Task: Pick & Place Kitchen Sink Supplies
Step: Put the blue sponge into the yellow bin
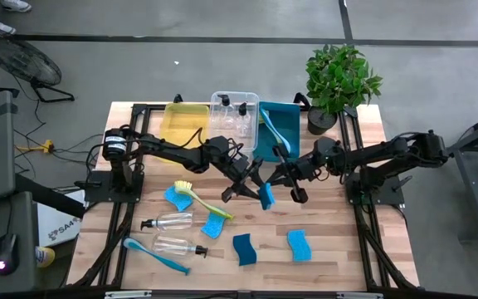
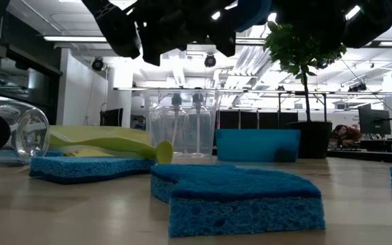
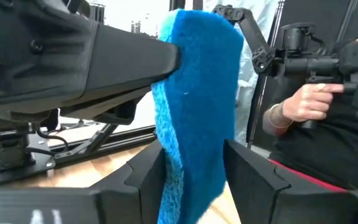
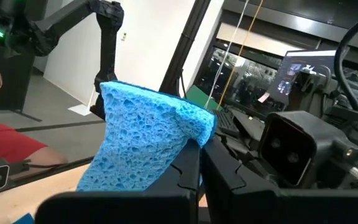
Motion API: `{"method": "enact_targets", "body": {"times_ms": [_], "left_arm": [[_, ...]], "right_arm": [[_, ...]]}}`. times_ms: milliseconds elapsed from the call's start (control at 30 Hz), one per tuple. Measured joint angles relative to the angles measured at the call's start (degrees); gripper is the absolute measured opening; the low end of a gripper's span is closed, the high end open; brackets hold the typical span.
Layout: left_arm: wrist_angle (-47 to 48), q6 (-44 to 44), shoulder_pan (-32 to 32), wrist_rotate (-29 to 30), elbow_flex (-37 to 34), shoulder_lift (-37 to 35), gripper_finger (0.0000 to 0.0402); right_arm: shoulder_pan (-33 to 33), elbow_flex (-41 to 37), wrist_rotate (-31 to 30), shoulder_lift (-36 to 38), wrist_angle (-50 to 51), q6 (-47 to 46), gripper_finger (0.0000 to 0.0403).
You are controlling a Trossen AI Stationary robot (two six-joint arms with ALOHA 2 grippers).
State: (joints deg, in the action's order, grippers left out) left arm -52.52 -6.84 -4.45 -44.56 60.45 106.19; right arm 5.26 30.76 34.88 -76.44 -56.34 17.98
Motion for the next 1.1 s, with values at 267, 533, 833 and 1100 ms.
{"method": "enact_targets", "body": {"times_ms": [267, 533, 833, 1100], "left_arm": [[0.1, 1.6, 0.1, 0.5, 0.0, 0.0, 0.0085], [0.3, 5.2, 0.4, 0.9, 0.0, 0.0, 0.0010], [0.8, 5.5, 0.4, 0.5, 0.0, 0.0, 0.0006], [1.3, 5.8, 0.4, 3.2, 0.0, 0.0, 0.0003]], "right_arm": [[0.0, 0.0, -1.0, 0.0, 0.3, 0.0, 0.0000], [0.0, 0.0, -2.1, 0.0, 1.2, -0.9, 0.0000], [0.0, 0.0, -4.0, 0.0, 1.2, -6.7, 0.0045], [0.1, 0.0, -4.2, 1.3, 1.2, -11.5, 0.0157]]}}
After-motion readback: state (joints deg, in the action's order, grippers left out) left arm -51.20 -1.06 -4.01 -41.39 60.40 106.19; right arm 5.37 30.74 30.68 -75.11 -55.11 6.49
